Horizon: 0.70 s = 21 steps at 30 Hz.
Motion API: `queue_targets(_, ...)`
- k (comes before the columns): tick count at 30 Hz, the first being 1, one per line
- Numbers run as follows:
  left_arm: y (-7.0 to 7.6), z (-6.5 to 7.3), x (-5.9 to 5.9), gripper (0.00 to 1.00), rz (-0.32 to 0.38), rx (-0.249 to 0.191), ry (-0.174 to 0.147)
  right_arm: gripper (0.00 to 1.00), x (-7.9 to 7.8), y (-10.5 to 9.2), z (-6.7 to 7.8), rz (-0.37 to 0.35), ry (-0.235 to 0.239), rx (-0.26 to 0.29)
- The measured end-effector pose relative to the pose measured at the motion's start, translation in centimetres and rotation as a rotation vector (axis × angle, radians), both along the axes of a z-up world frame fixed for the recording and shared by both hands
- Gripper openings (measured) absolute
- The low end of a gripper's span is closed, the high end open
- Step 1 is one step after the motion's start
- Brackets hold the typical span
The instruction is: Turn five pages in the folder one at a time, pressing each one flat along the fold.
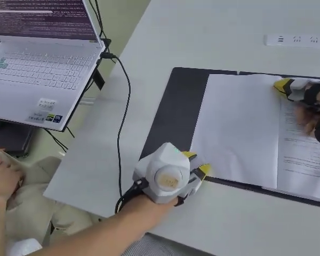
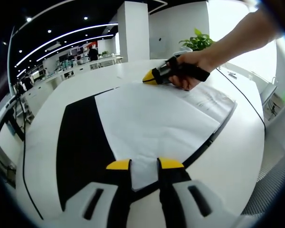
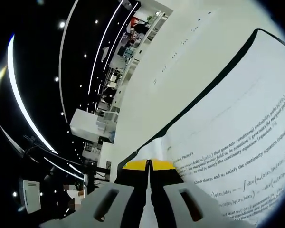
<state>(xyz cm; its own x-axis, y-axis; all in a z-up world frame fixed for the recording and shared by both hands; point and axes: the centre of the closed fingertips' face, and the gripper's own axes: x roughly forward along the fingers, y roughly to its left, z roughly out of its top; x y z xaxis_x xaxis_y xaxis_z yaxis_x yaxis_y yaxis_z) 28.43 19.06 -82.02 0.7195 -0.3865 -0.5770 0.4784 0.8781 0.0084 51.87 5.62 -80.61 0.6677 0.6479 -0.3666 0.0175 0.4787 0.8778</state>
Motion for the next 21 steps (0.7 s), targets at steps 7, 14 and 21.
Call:
queue_targets(7, 0.0, 0.0, 0.0, 0.20, -0.003, 0.002, -0.002, 0.00, 2.0, -0.4, 0.1, -0.061, -0.026, -0.007)
queue_targets(14, 0.0, 0.0, 0.0, 0.19, -0.006, 0.006, -0.001, 0.00, 1.9, -0.3, 0.2, -0.052, -0.019, -0.018)
queue_targets(21, 0.1, -0.1, 0.0, 0.20, -0.001, 0.001, 0.001, 0.00, -1.3, 0.3, 0.0, 0.069, 0.029, -0.019)
